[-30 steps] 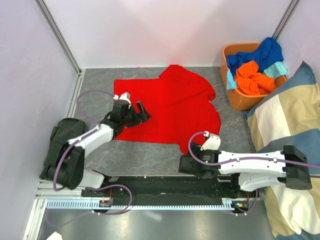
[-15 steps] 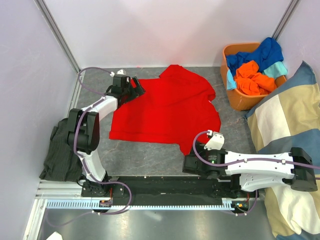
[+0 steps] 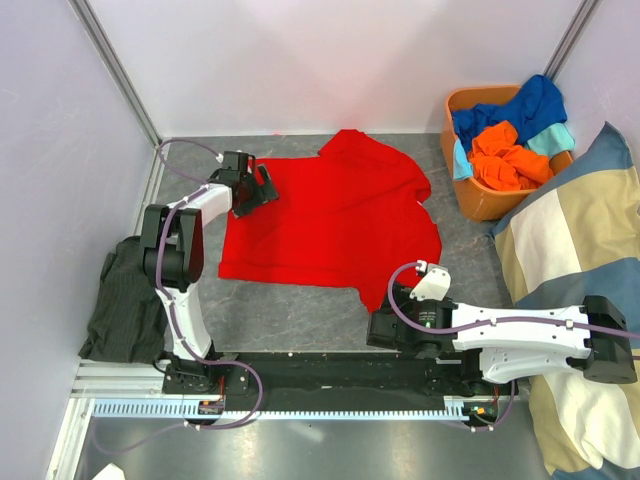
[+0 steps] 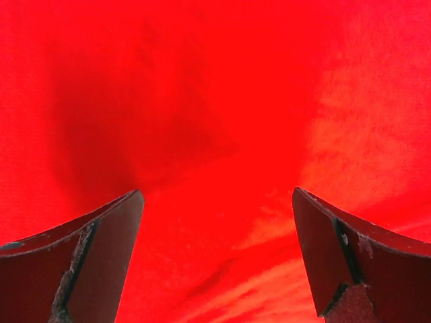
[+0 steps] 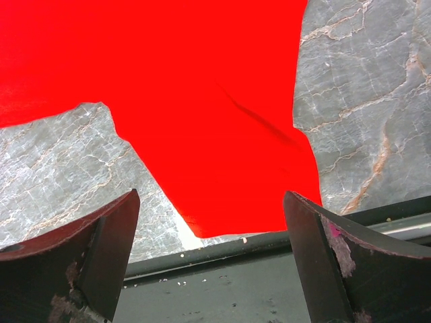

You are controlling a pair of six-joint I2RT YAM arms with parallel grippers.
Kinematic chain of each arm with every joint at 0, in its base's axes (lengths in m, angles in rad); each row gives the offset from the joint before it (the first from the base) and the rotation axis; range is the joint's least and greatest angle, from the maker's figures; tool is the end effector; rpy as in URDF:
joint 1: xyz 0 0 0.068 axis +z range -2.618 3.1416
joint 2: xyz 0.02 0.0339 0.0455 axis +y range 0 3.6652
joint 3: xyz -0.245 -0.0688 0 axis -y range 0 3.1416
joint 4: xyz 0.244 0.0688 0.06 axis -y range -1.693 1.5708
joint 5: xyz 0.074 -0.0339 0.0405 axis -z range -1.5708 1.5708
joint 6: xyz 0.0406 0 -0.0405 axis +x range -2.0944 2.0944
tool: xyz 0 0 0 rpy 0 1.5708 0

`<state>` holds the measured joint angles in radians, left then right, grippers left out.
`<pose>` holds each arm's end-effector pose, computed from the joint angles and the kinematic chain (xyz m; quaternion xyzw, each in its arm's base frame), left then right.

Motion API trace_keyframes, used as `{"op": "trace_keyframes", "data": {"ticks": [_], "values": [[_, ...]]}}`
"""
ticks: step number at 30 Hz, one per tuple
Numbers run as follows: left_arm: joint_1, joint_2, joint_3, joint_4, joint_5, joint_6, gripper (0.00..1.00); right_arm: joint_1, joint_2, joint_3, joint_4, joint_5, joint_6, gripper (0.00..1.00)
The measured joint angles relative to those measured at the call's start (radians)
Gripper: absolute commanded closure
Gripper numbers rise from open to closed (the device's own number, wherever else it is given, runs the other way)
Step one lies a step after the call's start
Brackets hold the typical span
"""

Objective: Fold and stack the t-shirts
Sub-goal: Grap the side of the flattened tshirt closest away from the robot with both arms

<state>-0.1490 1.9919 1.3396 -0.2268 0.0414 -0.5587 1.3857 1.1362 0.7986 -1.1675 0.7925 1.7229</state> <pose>0.4186 -0.0645 0.1484 -0.1845 0.9223 -0.1357 0.3112 0.0604 0.1654 0.2092 0.1672 0.9068 0.0239 0.3862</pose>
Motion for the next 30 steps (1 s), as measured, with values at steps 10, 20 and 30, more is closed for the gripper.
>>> {"op": "trace_keyframes", "data": {"ticks": [10,20,30], "values": [[0.062,0.048,0.063,-0.026,-0.005,0.011,0.03,0.000,-0.013,-0.009,0.001,0.003,0.000,0.04],[0.116,0.081,0.109,-0.030,0.017,0.010,0.00,0.000,-0.014,-0.009,0.001,0.003,0.000,0.04],[0.134,-0.001,-0.013,0.050,0.103,-0.016,0.00,0.000,0.053,-0.038,0.018,-0.023,-0.001,0.04]]}}
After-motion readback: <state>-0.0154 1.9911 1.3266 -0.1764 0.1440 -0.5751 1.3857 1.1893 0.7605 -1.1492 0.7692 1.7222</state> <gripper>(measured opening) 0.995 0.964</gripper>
